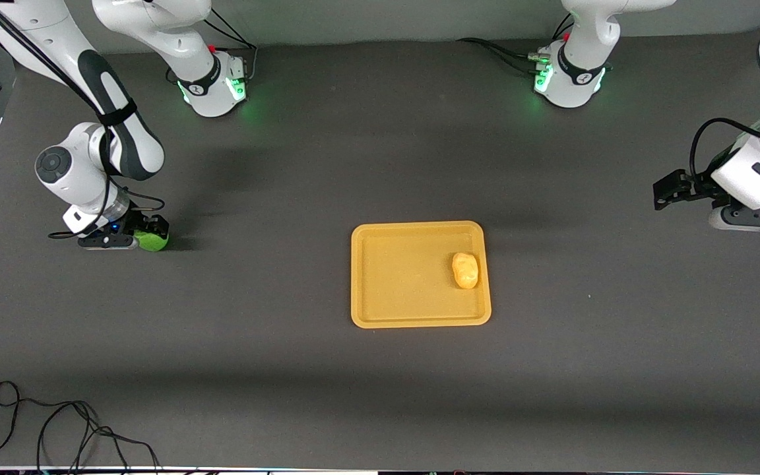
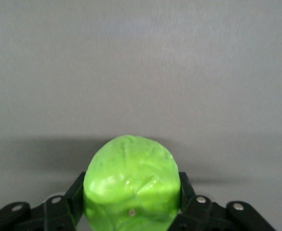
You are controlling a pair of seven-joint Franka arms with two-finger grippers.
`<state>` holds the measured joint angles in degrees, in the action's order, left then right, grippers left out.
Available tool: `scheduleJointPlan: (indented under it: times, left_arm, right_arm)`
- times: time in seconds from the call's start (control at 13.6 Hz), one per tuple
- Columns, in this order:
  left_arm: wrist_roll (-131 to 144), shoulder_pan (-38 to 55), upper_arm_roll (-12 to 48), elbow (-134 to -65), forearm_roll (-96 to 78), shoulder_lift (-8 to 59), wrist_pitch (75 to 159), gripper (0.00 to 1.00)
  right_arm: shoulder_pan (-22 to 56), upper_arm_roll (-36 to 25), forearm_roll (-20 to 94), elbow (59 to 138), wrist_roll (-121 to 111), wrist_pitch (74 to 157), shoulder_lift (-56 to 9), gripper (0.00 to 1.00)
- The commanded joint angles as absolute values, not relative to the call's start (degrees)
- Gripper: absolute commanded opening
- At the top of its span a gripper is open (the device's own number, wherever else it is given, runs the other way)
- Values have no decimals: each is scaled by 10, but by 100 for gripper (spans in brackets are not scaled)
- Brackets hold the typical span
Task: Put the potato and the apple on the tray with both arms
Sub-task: 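Lift the green apple with the right gripper and carry it over the tray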
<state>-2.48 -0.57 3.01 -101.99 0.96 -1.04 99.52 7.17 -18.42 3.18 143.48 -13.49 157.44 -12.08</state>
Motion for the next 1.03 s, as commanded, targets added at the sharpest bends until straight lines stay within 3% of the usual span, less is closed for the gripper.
scheduleJointPlan:
  times: [0.0, 0.22, 0.37, 0.66, 0.96]
  left_arm:
    - [-37, -6, 29, -1011, 3, -12, 986, 100]
    - [-37, -3, 30, -1012, 3, -12, 983, 100]
    - [-36, 0, 31, -1012, 2, -11, 987, 100]
    - [-37, -3, 32, -1011, 2, -15, 986, 100]
    - [-38, -4, 32, -1011, 2, -15, 990, 100]
  right_arm:
    - [77, -192, 45, 1317, -146, 1393, -78, 54]
    - [78, -192, 45, 1143, -147, 1180, -72, 54]
    - [86, -184, 45, 1040, -135, 1090, -78, 55]
    - [202, -182, 45, 897, -12, 1035, -127, 55]
    - [315, -173, 65, 738, 214, 1001, -248, 55]
